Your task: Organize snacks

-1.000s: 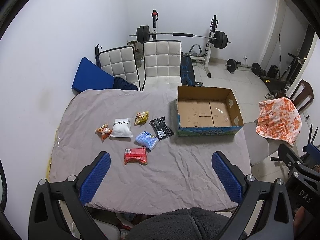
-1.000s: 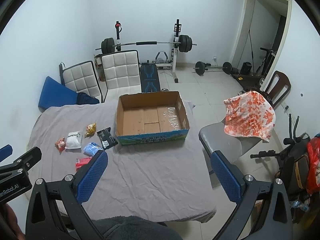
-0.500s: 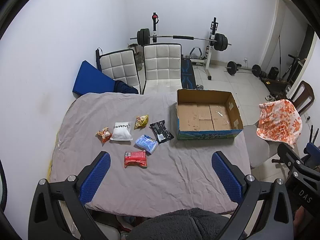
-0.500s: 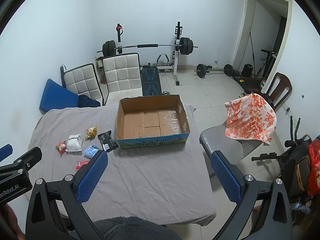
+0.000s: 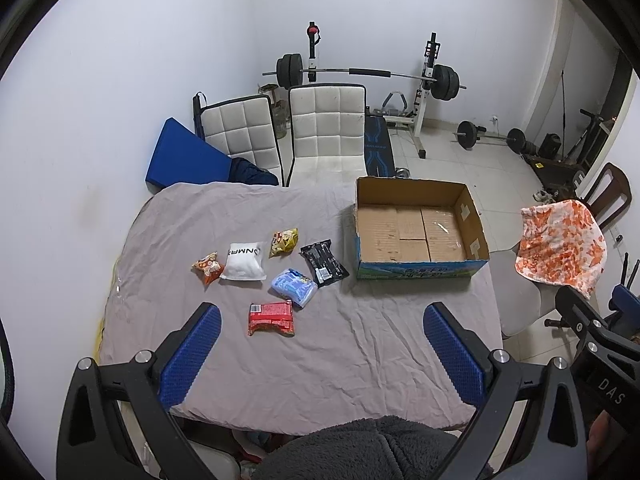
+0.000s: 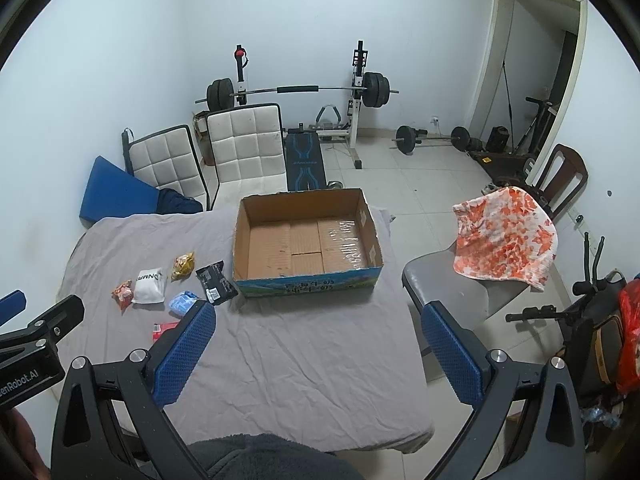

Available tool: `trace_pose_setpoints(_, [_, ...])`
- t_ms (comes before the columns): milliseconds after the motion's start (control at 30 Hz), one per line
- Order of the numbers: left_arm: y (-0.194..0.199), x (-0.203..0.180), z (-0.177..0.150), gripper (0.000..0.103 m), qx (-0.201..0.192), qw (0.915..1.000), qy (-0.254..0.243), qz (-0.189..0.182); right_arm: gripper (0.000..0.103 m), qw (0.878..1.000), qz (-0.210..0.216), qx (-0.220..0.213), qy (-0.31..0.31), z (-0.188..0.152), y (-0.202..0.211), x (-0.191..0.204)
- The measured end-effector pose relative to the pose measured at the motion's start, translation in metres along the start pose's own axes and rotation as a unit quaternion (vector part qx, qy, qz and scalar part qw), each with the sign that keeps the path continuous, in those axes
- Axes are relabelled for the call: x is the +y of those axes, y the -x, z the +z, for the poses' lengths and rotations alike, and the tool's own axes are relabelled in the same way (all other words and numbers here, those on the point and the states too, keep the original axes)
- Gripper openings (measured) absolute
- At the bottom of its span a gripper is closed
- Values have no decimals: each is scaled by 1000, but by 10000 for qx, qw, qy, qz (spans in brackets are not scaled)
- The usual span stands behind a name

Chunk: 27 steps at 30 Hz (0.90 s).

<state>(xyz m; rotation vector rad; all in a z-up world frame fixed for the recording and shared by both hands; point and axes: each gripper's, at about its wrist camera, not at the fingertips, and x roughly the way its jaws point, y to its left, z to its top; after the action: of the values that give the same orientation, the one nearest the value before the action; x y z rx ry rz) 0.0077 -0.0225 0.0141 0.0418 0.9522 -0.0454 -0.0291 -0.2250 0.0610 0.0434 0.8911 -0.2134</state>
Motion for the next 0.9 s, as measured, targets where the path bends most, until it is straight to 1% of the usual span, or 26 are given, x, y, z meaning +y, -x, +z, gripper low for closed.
trace_pose_setpoints(133, [0, 1, 0, 103, 3, 10000, 3, -2, 103, 10000, 7, -11, 2, -2, 0, 0])
trace_pose_setpoints(333, [-9, 0, 8, 103, 94, 10000, -7, -13, 103, 10000, 31, 48, 19, 3, -11, 2])
trace_pose_setpoints(533, [-12, -2, 10, 103, 101, 9999, 12, -17, 103, 10000, 19, 42, -1, 4, -20, 2])
trace_pose_setpoints(767, [-18, -5, 14, 103, 148, 9999, 23, -33, 103, 10000, 30, 48, -8, 3, -20, 1])
trace_pose_setpoints(900, [-25, -6, 15, 103, 214, 9997, 72, -74, 103, 9999, 93, 123, -34, 5, -31, 1])
